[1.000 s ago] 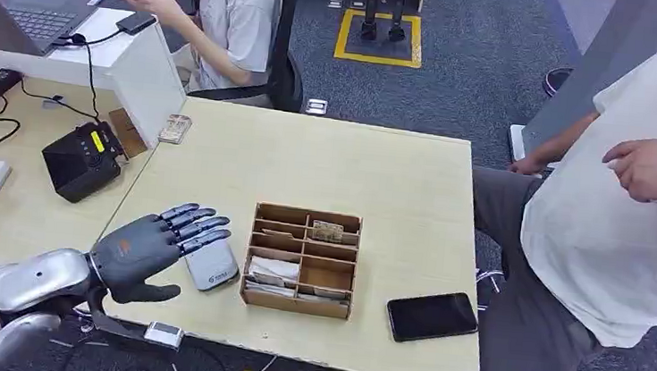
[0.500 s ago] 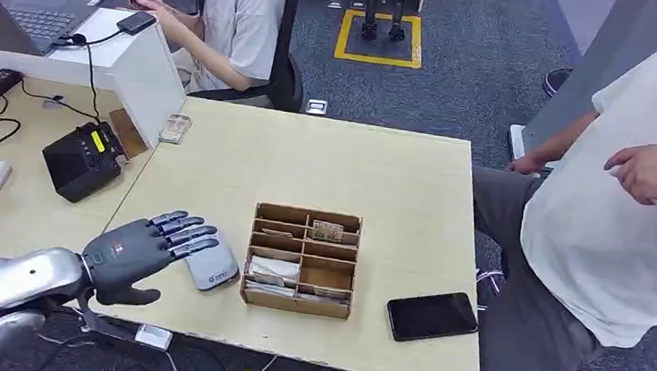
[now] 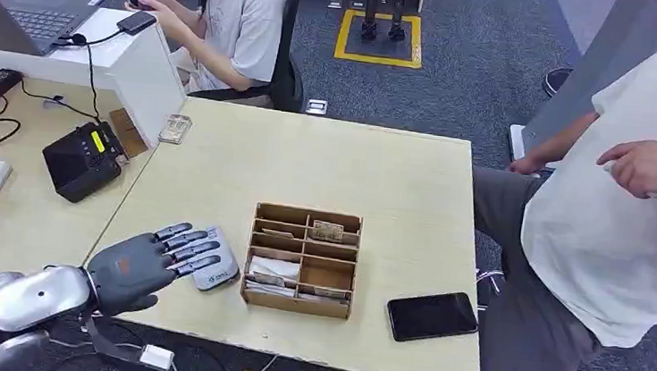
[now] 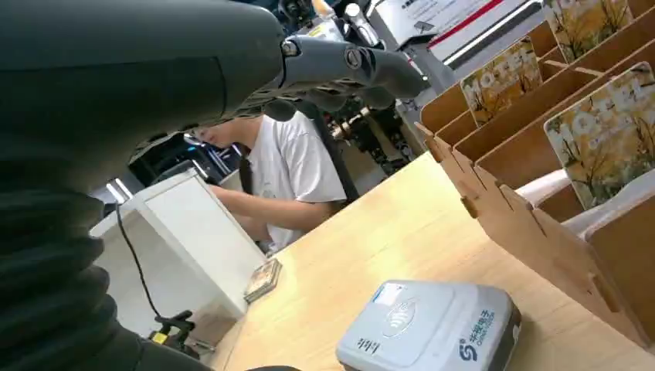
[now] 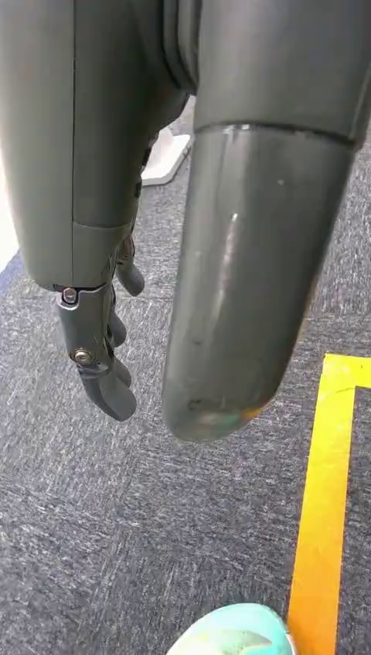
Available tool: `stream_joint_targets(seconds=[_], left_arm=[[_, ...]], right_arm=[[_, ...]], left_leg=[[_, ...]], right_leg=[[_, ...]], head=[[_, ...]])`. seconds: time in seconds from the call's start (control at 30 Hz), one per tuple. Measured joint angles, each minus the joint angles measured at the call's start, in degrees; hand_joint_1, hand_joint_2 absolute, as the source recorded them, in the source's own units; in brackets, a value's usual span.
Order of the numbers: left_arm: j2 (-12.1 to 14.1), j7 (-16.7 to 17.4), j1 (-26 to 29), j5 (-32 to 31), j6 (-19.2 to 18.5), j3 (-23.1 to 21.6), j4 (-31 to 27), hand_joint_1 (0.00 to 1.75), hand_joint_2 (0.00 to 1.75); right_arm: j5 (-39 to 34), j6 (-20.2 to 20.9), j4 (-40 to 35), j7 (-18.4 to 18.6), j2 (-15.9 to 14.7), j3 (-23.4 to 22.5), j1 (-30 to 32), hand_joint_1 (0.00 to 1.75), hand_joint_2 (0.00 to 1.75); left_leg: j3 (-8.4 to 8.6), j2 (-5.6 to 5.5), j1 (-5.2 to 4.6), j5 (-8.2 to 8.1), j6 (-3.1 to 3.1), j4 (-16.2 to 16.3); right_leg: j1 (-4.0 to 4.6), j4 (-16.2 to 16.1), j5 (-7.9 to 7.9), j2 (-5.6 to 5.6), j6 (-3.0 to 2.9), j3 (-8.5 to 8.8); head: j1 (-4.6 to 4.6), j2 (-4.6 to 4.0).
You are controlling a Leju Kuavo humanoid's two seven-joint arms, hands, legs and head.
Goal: Pass the card to the sensor for recognition and then transmit it.
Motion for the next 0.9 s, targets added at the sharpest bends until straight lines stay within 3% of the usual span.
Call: stream_joint_targets(seconds=[0.1,0.43,0.73,0.9], left_arm=[[-0.42,0.46,-0.14,-1.45,0.35,-1.73,0.04,0.0,1.75],[-5.77,3.65,-0.27,-8.57,3.17,-5.03,3.06,0.0,1.75],[-7.26,3.48,-0.3,-7.37,3.15,-6.5,4.87,0.0,1.75],[-10.09,3.67,-0.68,-8.37,3.06,-7.02,6.38,0.0,1.75]], right_arm=[[0.0,0.0,0.0,0.18,0.02,-0.02,0.0,0.0,0.0],[-0.17,-0.02,0.0,0.0,0.13,-0.13,-0.08,0.0,0.0],[-0.15,-0.02,0.0,0.35,0.15,-0.59,-0.06,0.0,0.0],[-0.17,0.07,0.0,0.35,0.22,-0.61,-0.08,0.0,0.0]], left_leg=[[0.0,0.0,0.0,0.0,0.0,0.0],[0.0,0.0,0.0,0.0,0.0,0.0],[0.0,0.0,0.0,0.0,0.0,0.0],[0.0,-0.01,-0.01,0.0,0.0,0.0]], right_leg=[[0.0,0.0,0.0,0.0,0.0,-0.01],[-0.01,0.0,0.0,0.0,0.0,-0.01],[0.0,0.0,0.0,0.0,0.0,-0.02],[0.0,0.0,0.01,-0.01,0.01,-0.01]], head=[[-0.02,0.0],[0.0,0.0],[-0.02,0.0],[0.0,0.0]])
